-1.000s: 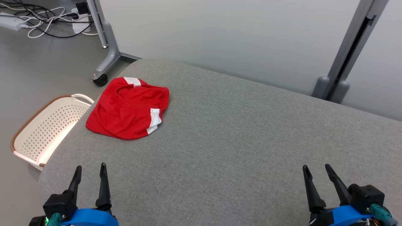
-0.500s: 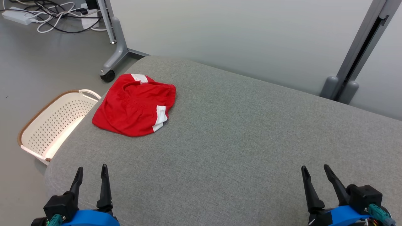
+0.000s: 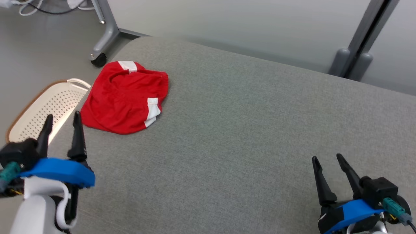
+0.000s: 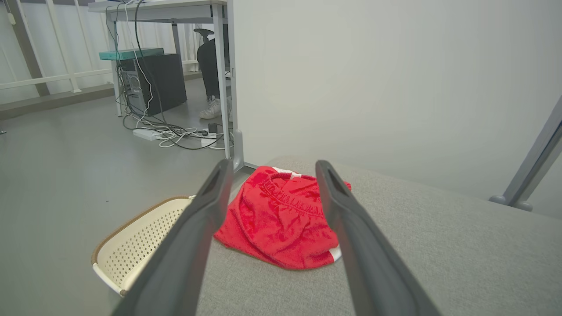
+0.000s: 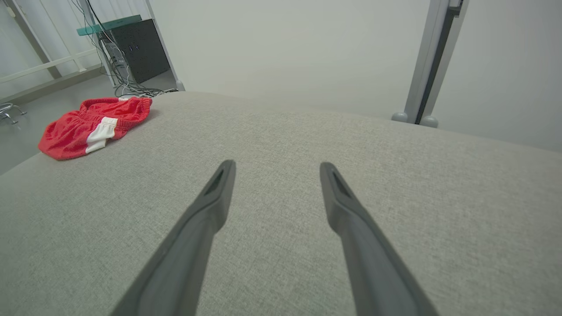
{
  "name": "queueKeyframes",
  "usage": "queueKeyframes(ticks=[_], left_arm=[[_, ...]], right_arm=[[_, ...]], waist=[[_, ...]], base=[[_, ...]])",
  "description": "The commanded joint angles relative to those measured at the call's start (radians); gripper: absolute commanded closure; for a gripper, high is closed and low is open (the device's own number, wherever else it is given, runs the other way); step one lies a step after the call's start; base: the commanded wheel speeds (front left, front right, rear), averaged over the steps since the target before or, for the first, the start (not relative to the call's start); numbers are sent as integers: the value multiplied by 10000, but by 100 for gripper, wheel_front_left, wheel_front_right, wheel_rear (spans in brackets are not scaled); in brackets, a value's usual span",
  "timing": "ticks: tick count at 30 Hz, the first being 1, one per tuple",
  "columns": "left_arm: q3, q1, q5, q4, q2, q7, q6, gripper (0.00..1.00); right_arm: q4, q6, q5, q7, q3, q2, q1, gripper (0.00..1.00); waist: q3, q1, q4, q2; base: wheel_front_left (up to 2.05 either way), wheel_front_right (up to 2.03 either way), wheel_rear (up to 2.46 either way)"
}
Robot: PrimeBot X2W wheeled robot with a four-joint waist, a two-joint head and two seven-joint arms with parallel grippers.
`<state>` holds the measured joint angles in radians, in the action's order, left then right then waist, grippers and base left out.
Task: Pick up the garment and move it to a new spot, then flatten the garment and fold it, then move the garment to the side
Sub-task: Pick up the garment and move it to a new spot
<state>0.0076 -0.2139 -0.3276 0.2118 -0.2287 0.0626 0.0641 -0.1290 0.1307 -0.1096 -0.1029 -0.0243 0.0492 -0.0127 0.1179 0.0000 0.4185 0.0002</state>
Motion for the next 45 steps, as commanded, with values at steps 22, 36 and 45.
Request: queueKeyframes(ticks=[22,36,45], left_arm=[[2320,-3163,-2247,3018,-2275,-3712,-742,0],[2615,-2934,-3070,4314,-2034,-6229,-1789,100],[1999,-3633,-2119,2568,-3184,-5334,-1200,100]], right_arm=[[2094,1,361,901,821,413,-1550,0],[2503,1,258,988,712,460,-1225,0],[1825,1,-37,540,650,285,-1041,0]], waist=[[3669,0,-3150,-2],[3525,0,-3878,-2],[2181,0,-3606,-2]], base=[[0,0,0],[0,0,0],[0,0,0]])
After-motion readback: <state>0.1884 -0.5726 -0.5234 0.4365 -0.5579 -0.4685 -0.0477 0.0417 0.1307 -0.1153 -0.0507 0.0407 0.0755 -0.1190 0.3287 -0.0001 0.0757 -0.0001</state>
